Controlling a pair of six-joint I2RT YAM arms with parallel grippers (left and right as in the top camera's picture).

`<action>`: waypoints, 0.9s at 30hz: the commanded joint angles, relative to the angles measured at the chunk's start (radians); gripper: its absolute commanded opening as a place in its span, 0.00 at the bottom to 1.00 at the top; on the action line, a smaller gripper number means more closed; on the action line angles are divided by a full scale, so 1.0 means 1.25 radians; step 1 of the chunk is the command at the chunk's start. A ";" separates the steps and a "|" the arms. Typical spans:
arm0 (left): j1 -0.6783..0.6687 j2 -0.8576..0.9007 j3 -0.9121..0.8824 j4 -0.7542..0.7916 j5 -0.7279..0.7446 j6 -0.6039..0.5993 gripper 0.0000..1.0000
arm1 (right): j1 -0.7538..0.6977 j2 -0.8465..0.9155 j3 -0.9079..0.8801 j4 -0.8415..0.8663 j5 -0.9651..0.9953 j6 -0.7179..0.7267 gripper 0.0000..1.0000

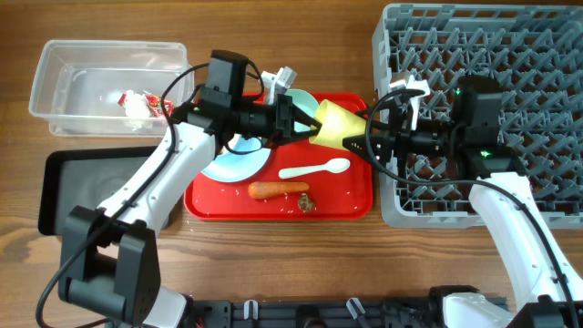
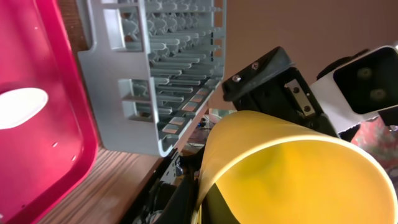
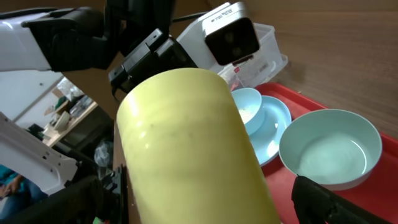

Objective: Sort waste into correct bins and load items into the dishwasher rack
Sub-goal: 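Pass the yellow cup from the left gripper to the right gripper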

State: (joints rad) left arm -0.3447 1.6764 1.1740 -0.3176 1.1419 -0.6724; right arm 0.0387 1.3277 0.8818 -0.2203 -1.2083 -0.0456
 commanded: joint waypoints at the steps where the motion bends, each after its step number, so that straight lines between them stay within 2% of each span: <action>1: -0.005 -0.004 0.006 0.038 0.022 -0.054 0.04 | 0.001 0.010 0.016 0.000 -0.034 0.018 1.00; 8: -0.005 -0.004 0.006 0.063 0.023 -0.080 0.04 | 0.023 0.010 0.016 0.005 -0.022 0.018 0.99; 10: -0.005 -0.004 0.006 0.063 0.023 -0.083 0.04 | 0.026 0.010 0.016 0.005 -0.006 0.018 0.92; 13: -0.005 -0.003 0.006 0.063 0.023 -0.098 0.04 | 0.027 0.010 0.016 0.005 -0.006 0.018 0.91; 16: -0.005 -0.004 0.006 0.063 0.022 -0.097 0.04 | 0.027 0.010 0.016 0.006 -0.003 0.018 0.84; 27: -0.005 -0.004 0.006 0.063 0.022 -0.097 0.04 | 0.027 0.010 0.016 0.017 0.029 0.018 0.69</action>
State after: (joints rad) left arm -0.3470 1.6764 1.1740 -0.2420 1.1652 -0.7876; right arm 0.0662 1.3304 0.8818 -0.2081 -1.1915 -0.0200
